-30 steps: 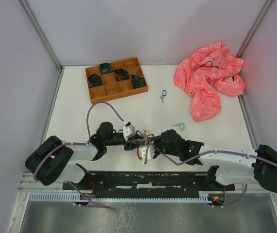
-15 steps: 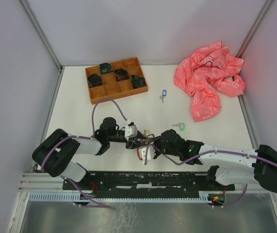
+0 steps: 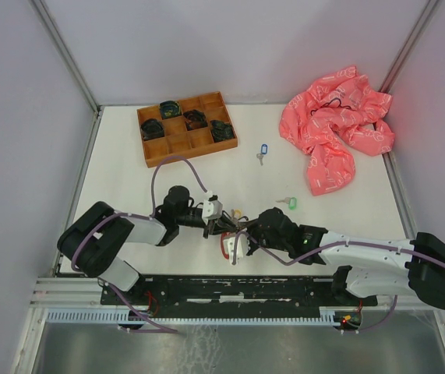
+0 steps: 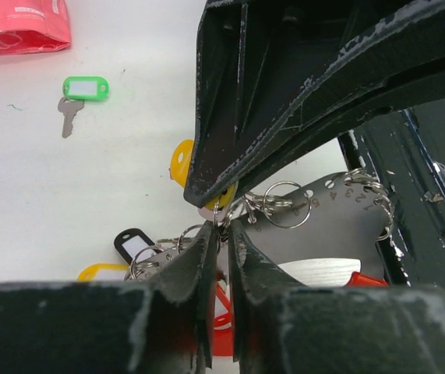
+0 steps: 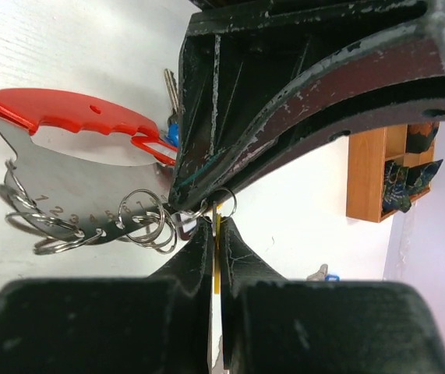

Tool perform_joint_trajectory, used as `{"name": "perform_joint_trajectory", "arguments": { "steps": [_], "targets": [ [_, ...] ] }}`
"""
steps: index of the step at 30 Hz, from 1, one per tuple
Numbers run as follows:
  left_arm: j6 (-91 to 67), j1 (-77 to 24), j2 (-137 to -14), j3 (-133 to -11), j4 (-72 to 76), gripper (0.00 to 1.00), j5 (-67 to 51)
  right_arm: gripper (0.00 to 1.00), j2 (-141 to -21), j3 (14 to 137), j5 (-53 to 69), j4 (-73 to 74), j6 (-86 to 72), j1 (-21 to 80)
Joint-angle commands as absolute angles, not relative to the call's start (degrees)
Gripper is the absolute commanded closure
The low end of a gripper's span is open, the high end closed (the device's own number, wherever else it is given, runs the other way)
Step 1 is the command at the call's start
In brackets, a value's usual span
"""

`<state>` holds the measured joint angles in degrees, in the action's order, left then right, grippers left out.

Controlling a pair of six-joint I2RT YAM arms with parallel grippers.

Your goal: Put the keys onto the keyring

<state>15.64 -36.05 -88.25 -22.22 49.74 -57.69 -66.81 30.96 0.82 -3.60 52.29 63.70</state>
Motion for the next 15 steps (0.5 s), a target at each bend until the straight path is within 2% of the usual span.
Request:
{"name": "perform_joint_trajectory", "arguments": {
  "steps": [1, 5, 15],
  "targets": [
    [15.56, -35.77, -87.26, -23.67, 48.92, 0.89, -58.96, 0.99, -64.1, 32.82, -1.46, -5.14, 51.49, 64.0],
    [16.67, -35.77, -85.5, -23.65, 44.49, 0.97, -57.19, 0.99, -61.25, 31.58, -4.07, -3.4, 50.54, 64.02],
    [5.68, -35.78, -80.52, -21.43, 48.77, 0.97, -48.88, 0.99, -58.56, 29.7, -4.7, -1.08, 47.66, 64.13]
  ]
}}
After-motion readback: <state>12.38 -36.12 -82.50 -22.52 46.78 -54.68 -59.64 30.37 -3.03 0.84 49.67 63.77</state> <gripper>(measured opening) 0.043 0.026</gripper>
